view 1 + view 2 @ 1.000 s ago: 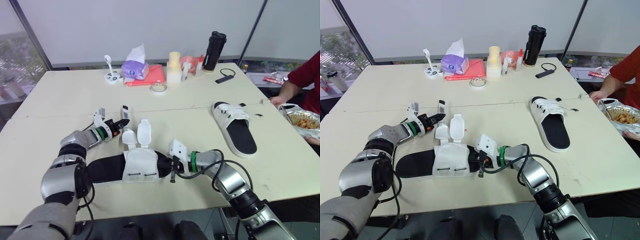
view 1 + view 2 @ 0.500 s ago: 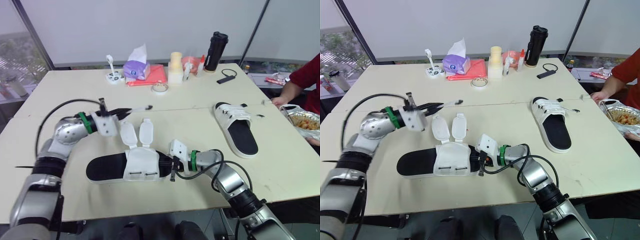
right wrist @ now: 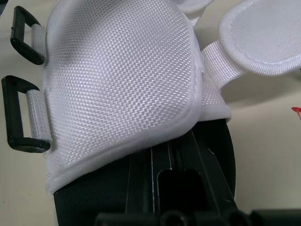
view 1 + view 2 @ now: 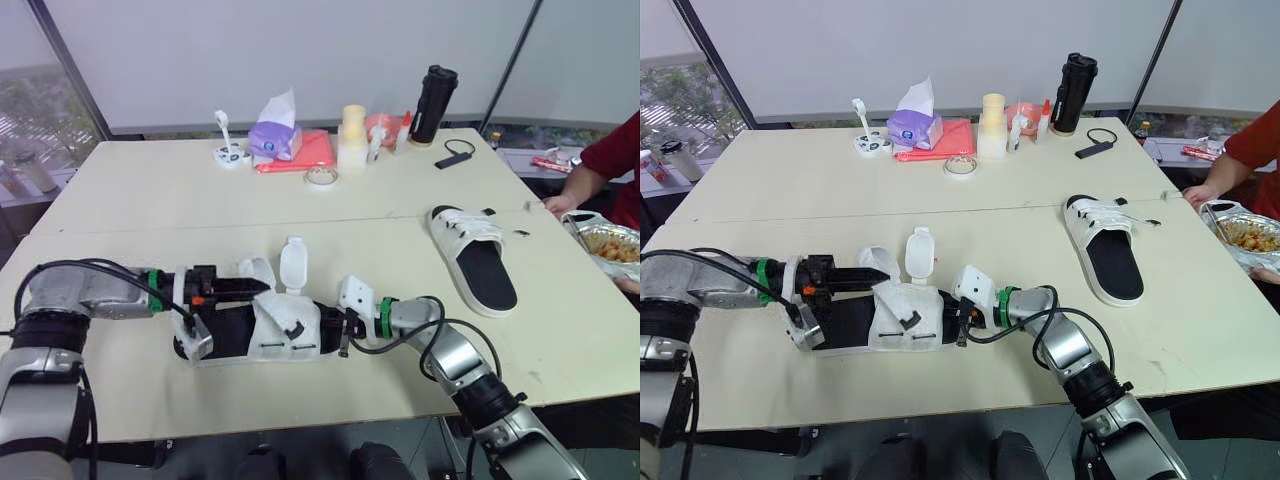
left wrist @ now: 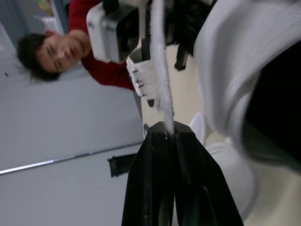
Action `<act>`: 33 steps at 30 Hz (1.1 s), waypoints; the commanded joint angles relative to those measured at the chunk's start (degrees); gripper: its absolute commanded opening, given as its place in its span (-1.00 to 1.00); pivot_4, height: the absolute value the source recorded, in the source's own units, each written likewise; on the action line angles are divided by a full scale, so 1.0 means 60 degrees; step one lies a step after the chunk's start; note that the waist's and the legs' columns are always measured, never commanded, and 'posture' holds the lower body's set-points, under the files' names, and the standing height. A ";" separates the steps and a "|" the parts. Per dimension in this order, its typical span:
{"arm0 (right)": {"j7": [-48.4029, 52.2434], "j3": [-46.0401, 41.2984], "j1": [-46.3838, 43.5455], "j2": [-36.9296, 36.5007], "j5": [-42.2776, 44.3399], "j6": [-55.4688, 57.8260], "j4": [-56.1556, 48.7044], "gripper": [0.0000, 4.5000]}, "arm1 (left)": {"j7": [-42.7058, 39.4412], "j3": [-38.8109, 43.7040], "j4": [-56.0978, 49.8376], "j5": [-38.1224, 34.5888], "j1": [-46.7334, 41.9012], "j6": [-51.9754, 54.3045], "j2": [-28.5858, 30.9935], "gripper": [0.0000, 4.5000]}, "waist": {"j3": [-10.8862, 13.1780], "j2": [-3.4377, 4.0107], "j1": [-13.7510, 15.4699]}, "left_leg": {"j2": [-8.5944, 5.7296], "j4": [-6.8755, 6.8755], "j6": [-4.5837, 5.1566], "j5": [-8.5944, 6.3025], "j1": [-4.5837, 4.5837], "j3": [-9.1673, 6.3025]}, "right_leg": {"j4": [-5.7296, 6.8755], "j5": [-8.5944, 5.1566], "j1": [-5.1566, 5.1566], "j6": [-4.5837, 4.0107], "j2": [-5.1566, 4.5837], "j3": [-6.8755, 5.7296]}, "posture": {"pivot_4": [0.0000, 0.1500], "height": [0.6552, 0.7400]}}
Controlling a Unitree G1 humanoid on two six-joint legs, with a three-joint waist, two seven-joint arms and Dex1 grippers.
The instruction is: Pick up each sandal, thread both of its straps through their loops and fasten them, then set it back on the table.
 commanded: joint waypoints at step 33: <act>-0.0160 0.0306 -0.0209 0.0755 -0.0696 -0.0463 0.1800 -1.00 | -0.8966 0.4086 -0.6874 -2.6402 0.5328 2.2290 0.1803 0.29 | -0.0010 -0.0037 -0.0375 | 0.0055 -0.0127 0.0000 -0.0001 0.0173 0.0011 | -0.0010 -0.0010 0.0078 -0.0043 0.0005 0.0003 | 1.00 1.00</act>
